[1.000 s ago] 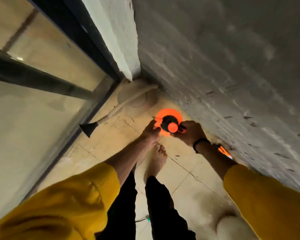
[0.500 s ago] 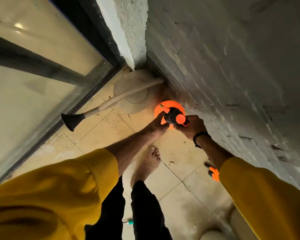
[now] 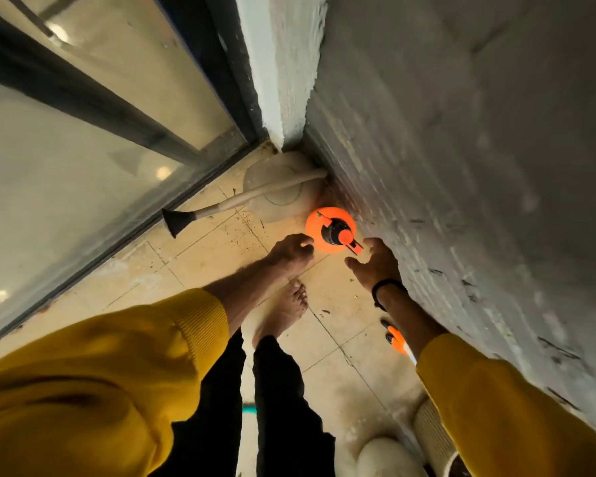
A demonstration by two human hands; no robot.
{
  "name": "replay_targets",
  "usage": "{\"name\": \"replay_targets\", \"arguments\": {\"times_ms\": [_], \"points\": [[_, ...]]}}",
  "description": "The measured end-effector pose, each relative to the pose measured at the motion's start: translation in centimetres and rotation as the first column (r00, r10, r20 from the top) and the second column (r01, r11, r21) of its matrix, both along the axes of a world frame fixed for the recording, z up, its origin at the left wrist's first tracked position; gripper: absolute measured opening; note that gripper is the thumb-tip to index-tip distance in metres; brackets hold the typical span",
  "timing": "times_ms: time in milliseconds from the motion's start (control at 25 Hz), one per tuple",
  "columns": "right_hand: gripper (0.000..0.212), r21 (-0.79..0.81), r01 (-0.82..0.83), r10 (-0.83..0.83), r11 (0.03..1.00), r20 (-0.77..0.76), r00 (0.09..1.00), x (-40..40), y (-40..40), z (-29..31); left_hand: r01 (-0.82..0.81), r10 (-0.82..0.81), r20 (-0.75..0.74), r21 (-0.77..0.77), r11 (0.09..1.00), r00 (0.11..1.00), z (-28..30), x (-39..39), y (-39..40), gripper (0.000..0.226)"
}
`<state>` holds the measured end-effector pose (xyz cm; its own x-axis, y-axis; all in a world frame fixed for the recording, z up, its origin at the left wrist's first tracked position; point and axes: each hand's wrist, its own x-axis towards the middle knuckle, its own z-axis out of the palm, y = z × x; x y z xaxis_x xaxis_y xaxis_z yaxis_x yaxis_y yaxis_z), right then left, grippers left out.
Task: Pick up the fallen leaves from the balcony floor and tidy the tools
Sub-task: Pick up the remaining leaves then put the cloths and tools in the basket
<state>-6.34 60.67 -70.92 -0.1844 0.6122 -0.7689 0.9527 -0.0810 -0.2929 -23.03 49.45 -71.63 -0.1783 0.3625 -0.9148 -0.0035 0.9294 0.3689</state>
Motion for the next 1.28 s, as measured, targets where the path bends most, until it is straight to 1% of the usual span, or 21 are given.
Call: {"name": "replay_targets", "arguments": {"times_ms": [80,120,200,240,280,320,400,480,520,560,640,720,840,920,960,1040,1120,1200,1280], "points": [[0.052,-0.047,0.075,-0.076,0.996,-0.011,0.997,-0.2,-0.6,5.9,0.000,0.002,-0.060,0.029,1.000,0.998,6.3,-1.9,-1.8,0.036],[0.044,-0.074,0.079,-0.081,0.994,-0.022,0.996,-0.2,-1.2,9.3,0.007,-0.004,-0.100,0.031,1.000,0.995,9.6,-2.6,-3.3,0.035],[0.021,-0.117,0.077,-0.088,0.990,-0.092,0.992,-0.8,-2.6,15.8,0.061,-0.056,-0.187,0.019,0.998,0.981,16.4,-4.5,-6.5,0.033],[0.011,-0.143,0.114,-0.132,0.983,-0.125,0.983,-1.1,-3.1,18.2,-0.012,0.018,-0.209,0.031,0.999,0.978,19.0,-5.1,-7.9,0.031],[0.009,-0.181,0.154,-0.183,0.971,-0.155,0.971,-1.6,-3.7,20.7,-0.097,0.110,-0.210,0.071,0.993,0.972,21.4,-5.5,-9.2,0.027],[0.011,-0.214,0.168,-0.210,0.962,-0.189,0.959,-2.6,-4.3,23.6,-0.171,0.192,-0.211,0.112,0.979,0.959,24.3,-6.3,-10.7,0.023],[0.016,-0.231,0.135,-0.189,0.964,-0.228,0.955,-4.3,-6.4,28.7,-0.310,0.352,-0.199,0.214,0.926,0.915,28.9,-7.4,-14.9,0.023],[0.017,-0.236,0.046,-0.103,0.971,-0.238,0.966,-6.2,-9.2,32.3,-0.470,0.525,-0.155,0.286,0.835,0.837,33.0,-7.6,-19.7,0.036],[0.015,-0.242,-0.004,-0.054,0.970,-0.235,0.971,-7.5,-11.0,34.1,-0.547,0.603,-0.139,0.300,0.781,0.785,35.7,-7.1,-22.2,0.038],[0.013,-0.249,-0.067,0.006,0.966,-0.240,0.971,-8.8,-13.0,35.5,-0.617,0.675,-0.128,0.308,0.724,0.727,37.6,-6.4,-24.9,0.036],[0.012,-0.254,-0.183,0.121,0.950,-0.241,0.963,-11.1,-17.0,36.8,-0.737,0.780,-0.079,0.283,0.614,0.620,39.4,-4.5,-29.8,0.030],[0.016,-0.249,-0.305,0.246,0.919,-0.243,0.938,-13.8,-22.5,38.6,-0.843,0.880,-0.006,0.285,0.456,0.474,40.4,-2.9,-35.6,0.026],[0.011,-0.296,-0.473,0.432,0.830,-0.195,0.880,-17.6,-33.7,41.0,-0.917,0.966,0.067,0.337,0.215,0.251,40.8,-1.7,-45.2,0.024],[0.008,-0.278,-0.631,0.600,0.724,-0.195,0.776,-18.9,-42.4,42.7,-0.923,0.991,0.094,0.382,0.054,0.097,41.4,-0.4,-52.1,0.025],[0.012,-0.265,-0.697,0.665,0.666,-0.211,0.716,-19.4,-46.7,43.4,-0.920,0.994,0.107,0.392,-0.017,0.027,41.8,0.2,-55.3,0.024],[0.019,-0.257,-0.800,0.759,0.542,-0.259,0.597,-19.8,-56.2,45.0,-0.901,0.985,0.108,0.400,-0.165,-0.132,42.7,2.6,-63.0,0.025],[0.019,-0.273,-0.869,0.823,0.414,-0.296,0.485,-19.6,-64.4,46.0,-0.861,0.956,0.075,0.419,-0.287,-0.283,44.3,5.6,-70.3,0.026],[0.016,-0.277,-0.913,0.869,0.299,-0.316,0.380,-19.3,-70.9,46.1,-0.807,0.912,0.040,0.451,-0.382,-0.409,45.5,9.1,-76.3,0.026],[0.013,-0.283,-0.936,0.895,0.210,-0.330,0.301,-19.2,-75.6,46.2,-0.771,0.868,-0.008,0.464,-0.437,-0.497,46.3,11.8,-80.7,0.025]]}}
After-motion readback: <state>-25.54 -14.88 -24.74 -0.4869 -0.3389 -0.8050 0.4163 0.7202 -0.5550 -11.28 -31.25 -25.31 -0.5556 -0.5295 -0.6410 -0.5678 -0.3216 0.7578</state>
